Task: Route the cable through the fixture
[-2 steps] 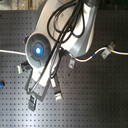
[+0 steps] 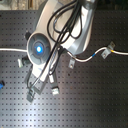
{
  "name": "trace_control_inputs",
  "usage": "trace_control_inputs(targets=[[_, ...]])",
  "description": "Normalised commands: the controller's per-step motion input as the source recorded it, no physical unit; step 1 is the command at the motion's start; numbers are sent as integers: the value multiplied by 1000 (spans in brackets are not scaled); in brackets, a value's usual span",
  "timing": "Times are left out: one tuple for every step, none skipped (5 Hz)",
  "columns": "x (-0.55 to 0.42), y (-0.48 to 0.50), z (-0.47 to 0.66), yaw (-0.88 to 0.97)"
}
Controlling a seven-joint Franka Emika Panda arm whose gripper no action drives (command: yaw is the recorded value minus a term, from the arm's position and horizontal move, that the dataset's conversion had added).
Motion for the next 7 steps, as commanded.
trace_control_inputs(targets=[[-250,-198,346,360],[-446,-112,10,343],[-492,-102,12,314],[-56,62,1,280],[293,33,2,260],[420,-54,33,263],[341,-310,64,234]])
